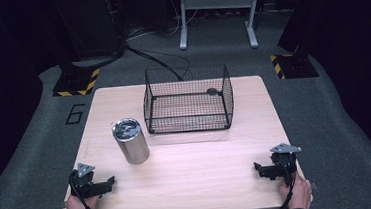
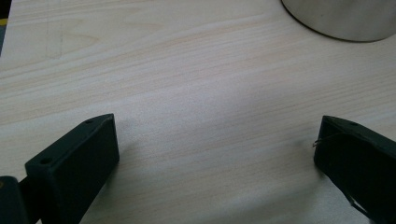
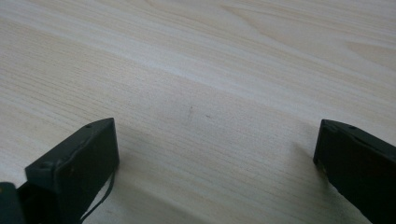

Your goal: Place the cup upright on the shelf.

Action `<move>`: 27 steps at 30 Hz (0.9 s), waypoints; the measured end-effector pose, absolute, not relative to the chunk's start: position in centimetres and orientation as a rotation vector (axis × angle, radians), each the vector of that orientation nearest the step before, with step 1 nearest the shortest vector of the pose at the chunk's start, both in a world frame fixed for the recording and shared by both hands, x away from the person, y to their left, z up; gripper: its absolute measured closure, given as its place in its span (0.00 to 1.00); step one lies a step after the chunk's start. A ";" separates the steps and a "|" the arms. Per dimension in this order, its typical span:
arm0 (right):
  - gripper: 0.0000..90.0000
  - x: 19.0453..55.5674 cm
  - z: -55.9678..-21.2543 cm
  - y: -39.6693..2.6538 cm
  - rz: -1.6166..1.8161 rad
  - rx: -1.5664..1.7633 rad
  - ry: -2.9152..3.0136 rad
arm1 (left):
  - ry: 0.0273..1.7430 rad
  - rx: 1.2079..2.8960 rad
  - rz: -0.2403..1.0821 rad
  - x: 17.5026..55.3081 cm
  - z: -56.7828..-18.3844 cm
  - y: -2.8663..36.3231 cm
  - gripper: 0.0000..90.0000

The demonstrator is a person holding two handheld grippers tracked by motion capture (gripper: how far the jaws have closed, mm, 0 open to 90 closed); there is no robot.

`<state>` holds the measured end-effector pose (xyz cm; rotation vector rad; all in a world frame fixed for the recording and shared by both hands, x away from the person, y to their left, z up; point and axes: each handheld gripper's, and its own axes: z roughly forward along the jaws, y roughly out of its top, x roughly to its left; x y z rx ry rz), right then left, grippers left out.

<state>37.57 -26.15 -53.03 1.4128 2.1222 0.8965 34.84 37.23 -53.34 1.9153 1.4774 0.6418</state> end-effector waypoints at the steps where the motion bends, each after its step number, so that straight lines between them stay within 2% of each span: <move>1: 0.00 37.6 -53.0 -26.2 0.896 1.412 2.122 | 1.478 1.916 0.642 34.8 -53.3 37.2 0.00; 27: 0.00 37.6 -53.0 -26.1 0.901 1.409 2.119 | 1.468 1.888 0.640 34.7 -52.9 37.3 0.00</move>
